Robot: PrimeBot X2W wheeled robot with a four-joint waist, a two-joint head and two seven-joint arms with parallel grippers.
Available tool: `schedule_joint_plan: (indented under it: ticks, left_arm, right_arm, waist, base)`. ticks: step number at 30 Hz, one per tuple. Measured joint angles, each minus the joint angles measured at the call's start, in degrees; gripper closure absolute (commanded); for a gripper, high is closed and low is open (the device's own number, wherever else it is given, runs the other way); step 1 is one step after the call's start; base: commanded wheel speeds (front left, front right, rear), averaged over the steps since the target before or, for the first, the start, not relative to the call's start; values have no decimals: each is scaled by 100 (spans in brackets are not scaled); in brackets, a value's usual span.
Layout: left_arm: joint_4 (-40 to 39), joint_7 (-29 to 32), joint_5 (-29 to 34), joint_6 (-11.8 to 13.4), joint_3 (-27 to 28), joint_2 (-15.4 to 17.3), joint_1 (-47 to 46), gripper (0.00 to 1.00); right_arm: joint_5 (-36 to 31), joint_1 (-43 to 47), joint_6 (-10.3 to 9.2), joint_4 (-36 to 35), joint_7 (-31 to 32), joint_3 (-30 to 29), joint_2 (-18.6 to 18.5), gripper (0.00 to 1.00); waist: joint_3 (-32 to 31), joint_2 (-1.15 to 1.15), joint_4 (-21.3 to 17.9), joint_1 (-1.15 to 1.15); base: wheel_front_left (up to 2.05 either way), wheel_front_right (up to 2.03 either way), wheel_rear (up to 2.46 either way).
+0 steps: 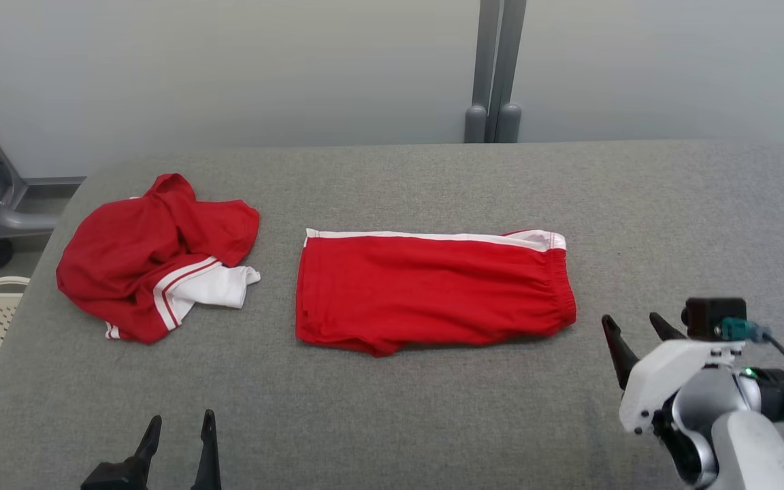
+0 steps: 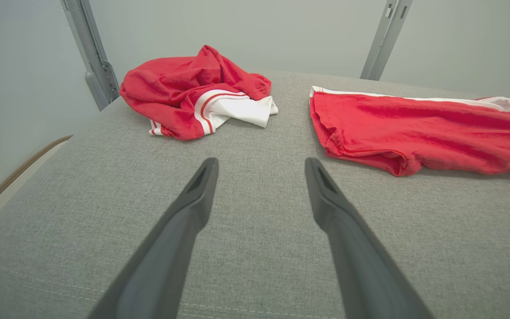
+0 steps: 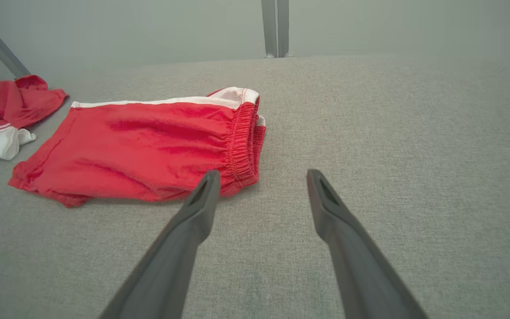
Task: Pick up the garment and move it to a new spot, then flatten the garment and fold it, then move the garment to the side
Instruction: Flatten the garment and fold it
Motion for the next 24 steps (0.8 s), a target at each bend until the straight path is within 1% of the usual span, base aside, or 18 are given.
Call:
schedule_joint_plan:
  ticks: [1, 2, 5, 9, 13, 14, 18, 24]
  left_arm:
    - [-7, 1, 1, 0, -11, 0, -21, 0]
    - [-7, 1, 1, 0, -11, 0, -21, 0]
    - [19, 23, 14, -14, -57, 15, -87, 0]
    - [29, 82, 24, -9, -105, 10, -132, 0]
    - [14, 85, 31, -16, -160, 2, -253, 0]
    - [36, 86, 42, -58, -204, -10, -314, 0]
    - [102, 99, 43, -98, -268, -21, -406, 0]
    - [143, 100, 76, -160, -365, -45, -608, 0]
  right_arm:
    - [9, -146, 0, 1, 333, -87, 13, 0]
    - [9, -146, 0, 1, 333, -87, 13, 0]
    - [41, -620, 1, 40, 1141, -354, 19, 0]
    - [-193, -1114, 0, 210, 2156, -582, 16, 0]
    - [-584, -1640, 1, 380, 2908, -840, 13, 0]
    - [-671, -1839, 1, 515, 3237, -946, 16, 0]
    - [-846, -2277, 1, 754, 3656, -1140, 18, 0]
    - [-998, -2802, 1, 1250, 3884, -1395, 18, 0]
  waist:
    - [21, 0, 12, 0]
    - [21, 0, 12, 0]
    - [91, 0, 64, 0]
    - [192, 0, 156, 0]
    - [346, 0, 242, 0]
    - [413, 0, 303, 0]
    - [551, 0, 425, 0]
    - [788, 0, 586, 0]
  base:
    - [0, 0, 0]
    - [0, 0, 0]
    - [0, 0, 0]
    - [0, 0, 0]
    - [0, 0, 0]
    - [0, 0, 0]
    - [0, 0, 0]
    - [0, 0, 0]
